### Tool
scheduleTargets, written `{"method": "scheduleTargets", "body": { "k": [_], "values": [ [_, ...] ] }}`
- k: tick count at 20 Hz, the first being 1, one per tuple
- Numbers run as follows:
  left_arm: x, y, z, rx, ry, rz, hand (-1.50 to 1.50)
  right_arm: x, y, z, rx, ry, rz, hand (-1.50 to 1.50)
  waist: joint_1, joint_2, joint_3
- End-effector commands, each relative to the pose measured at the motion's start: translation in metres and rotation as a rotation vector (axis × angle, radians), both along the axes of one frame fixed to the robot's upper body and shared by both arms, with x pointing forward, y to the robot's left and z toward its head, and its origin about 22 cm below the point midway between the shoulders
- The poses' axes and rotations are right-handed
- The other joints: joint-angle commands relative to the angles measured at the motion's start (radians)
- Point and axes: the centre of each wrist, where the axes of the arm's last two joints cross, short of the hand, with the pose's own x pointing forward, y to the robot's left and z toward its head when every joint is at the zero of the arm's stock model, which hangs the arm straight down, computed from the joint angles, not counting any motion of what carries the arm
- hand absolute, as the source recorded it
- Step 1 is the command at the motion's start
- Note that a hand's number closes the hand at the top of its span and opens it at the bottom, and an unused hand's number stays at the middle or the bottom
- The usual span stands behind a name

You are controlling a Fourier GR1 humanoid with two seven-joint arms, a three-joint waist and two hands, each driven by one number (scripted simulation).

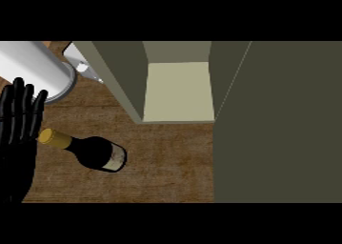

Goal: Pick up the wine, place it into the cabinet and close the cabinet

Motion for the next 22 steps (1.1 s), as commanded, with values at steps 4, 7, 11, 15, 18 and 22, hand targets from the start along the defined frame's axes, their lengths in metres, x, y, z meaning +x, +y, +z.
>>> {"method": "scheduleTargets", "body": {
  "k": [4, 7, 11, 15, 18, 22],
  "values": [
    [0.003, -0.025, -0.005, -0.072, 0.033, 0.316, -1.5, -0.025, -0.007, -0.008, 0.02, -0.025, 0.018, -1.5, -0.015, -0.019, -0.033],
    [0.002, -0.039, 0.003, -0.373, 0.139, 0.326, -1.5, -0.025, 0.009, -0.007, 0.021, 0.099, 0.206, -1.5, -0.016, -0.019, -0.037],
    [0.005, -0.076, 0.018, -0.459, 0.147, 0.343, -1.5, -0.041, 0.013, 0.006, 0.029, 0.115, 0.26, -1.5, -0.017, -0.02, -0.033],
    [0.018, -0.124, 0.032, -0.469, 0.107, 0.358, -1.5, -0.05, 0.01, 0.024, 0.019, 0.103, 0.252, -1.5, -0.013, -0.017, -0.033],
    [0.015, -0.136, 0.039, -0.484, 0.135, 0.345, -1.5, -0.069, 0.006, 0.036, 0.015, 0.113, 0.235, -1.5, -0.006, -0.019, -0.033],
    [0.029, -0.156, 0.063, -0.49, 0.091, 0.352, -1.5, -0.062, 0.012, 0.048, 0.011, 0.099, 0.229, -1.5, -0.001, -0.018, -0.033]
  ]
}}
